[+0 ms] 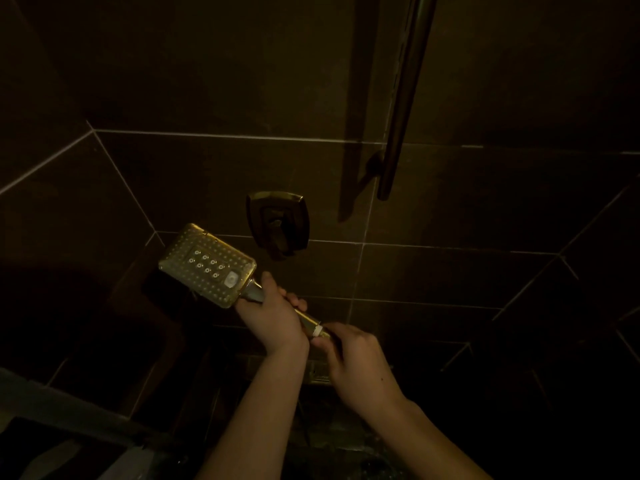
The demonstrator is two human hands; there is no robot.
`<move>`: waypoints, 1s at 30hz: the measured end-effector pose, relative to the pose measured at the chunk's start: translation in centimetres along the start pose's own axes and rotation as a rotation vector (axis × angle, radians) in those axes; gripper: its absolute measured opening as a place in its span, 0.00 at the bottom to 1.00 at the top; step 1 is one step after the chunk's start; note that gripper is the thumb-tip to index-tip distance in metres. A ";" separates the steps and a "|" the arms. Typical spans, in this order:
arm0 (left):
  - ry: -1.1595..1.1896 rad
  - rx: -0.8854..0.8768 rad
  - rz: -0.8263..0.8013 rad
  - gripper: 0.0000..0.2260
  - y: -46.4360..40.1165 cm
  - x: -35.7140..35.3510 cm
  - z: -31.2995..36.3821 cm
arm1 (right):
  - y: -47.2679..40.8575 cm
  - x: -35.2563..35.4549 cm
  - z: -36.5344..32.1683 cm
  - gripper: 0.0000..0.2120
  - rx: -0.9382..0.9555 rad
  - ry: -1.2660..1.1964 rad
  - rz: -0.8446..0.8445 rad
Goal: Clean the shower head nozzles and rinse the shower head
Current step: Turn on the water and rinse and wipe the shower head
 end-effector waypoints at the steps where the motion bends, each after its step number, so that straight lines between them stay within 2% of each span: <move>1: -0.010 -0.003 0.000 0.10 0.0 0.1 0.0 | 0.1 0.0 0.0 0.09 0.000 0.000 -0.011; 7: -0.046 -0.045 -0.027 0.10 0.2 0.0 0.4 | 0.4 0.0 0.2 0.10 -0.018 -0.029 -0.054; 16: -0.023 0.056 -0.125 0.09 1.1 -0.9 0.7 | 1.0 0.5 0.1 0.06 -0.148 -0.276 -0.156; 23: 0.002 0.131 -0.281 0.04 1.5 -1.9 1.0 | 1.2 1.1 -0.3 0.08 -0.197 -0.385 -0.179; 30: 0.094 0.259 -0.480 0.04 2.7 -3.1 1.3 | 1.1 1.6 0.1 0.14 -0.299 -0.532 -0.208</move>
Point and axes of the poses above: each hand's wrist, its own y-axis away from the middle knuckle, its own x-axis out of the back of the hand, z = x × y, the point moved 6 cm from there along -y, towards the middle knuckle, and after that the axes turned 9 degrees about y, right-handed, at the moved point
